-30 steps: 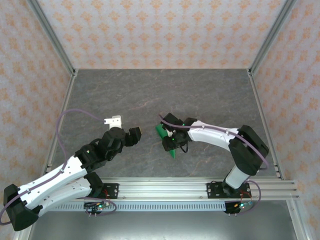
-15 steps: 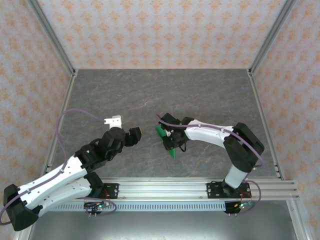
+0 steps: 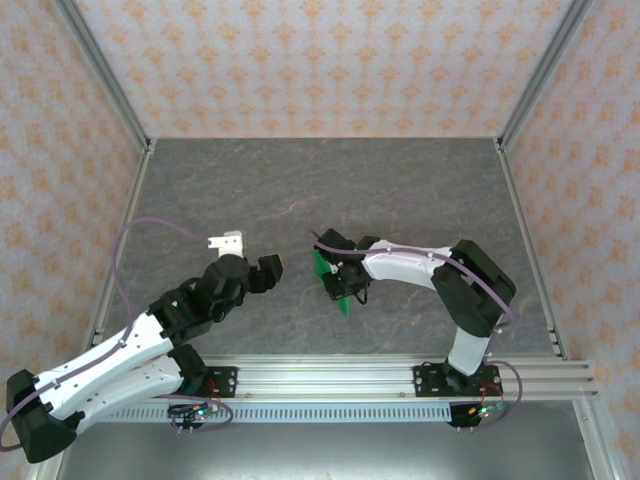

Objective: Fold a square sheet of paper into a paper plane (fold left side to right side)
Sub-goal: Pick up the paper plane at the center of the table, then place the paper plane at the center of the table.

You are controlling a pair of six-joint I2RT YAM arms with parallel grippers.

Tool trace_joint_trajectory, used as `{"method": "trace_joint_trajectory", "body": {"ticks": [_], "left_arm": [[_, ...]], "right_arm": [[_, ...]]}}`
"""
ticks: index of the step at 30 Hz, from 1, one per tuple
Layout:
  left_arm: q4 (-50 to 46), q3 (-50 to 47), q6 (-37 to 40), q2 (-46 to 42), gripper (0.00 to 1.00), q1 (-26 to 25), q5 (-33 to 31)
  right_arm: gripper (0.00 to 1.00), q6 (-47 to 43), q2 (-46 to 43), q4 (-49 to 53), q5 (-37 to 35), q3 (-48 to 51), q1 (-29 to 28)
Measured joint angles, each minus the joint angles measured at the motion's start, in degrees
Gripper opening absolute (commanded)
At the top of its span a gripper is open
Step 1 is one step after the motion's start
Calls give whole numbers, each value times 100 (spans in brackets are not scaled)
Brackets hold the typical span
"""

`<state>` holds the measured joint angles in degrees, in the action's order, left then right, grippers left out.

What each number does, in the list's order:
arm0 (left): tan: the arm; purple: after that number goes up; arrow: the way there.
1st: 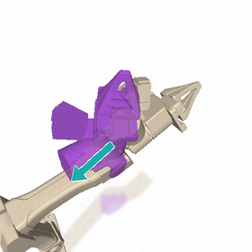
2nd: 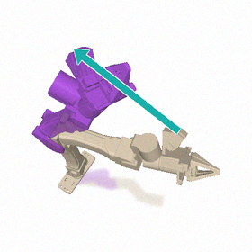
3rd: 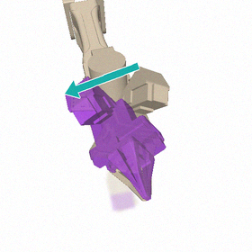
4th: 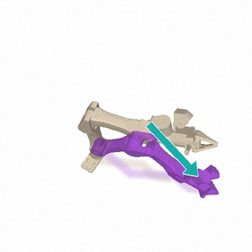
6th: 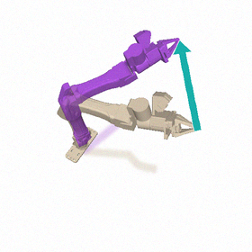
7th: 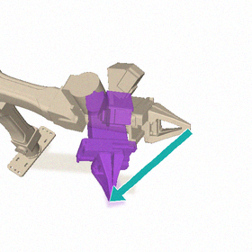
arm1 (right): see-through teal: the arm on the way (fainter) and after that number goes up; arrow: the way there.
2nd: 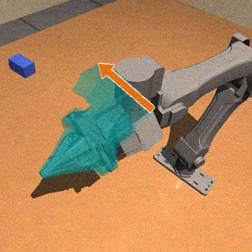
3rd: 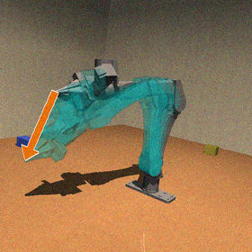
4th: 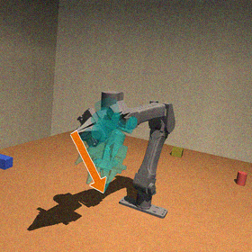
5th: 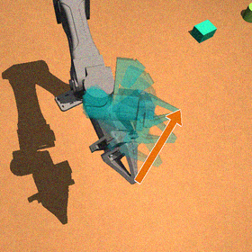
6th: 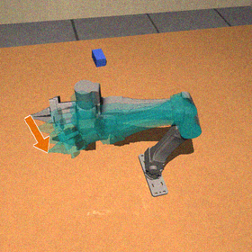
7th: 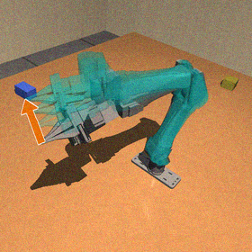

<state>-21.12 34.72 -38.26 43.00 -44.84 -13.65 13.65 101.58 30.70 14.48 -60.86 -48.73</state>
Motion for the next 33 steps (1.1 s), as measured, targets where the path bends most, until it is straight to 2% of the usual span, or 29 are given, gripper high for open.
{"method": "trace_joint_trajectory", "body": {"ticks": [4, 8, 15, 21, 30, 33], "left_arm": [[-7, 33, 111, -94, 81, 0, 35], [-13, 175, 236, -138, 82, 0, 131], [-15, 494, 439, -140, 89, 0, 382], [-55, 511, 535, -140, 91, 0, 573], [-59, 511, 540, -140, 92, 0, 599], [-59, 511, 542, -140, 92, 0, 599]], "right_arm": [[7, 205, 39, 61, -61, -179, 129], [4, 391, 229, 509, -280, -1001, 540], [4, 549, 1213, 1259, -588, -2855, 1102], [5, 697, 2068, 1963, -732, -3904, 1213], [6, 874, 2446, 2356, -745, -4063, 1213], [10, 881, 2505, 2354, -743, -4063, 1213]]}}
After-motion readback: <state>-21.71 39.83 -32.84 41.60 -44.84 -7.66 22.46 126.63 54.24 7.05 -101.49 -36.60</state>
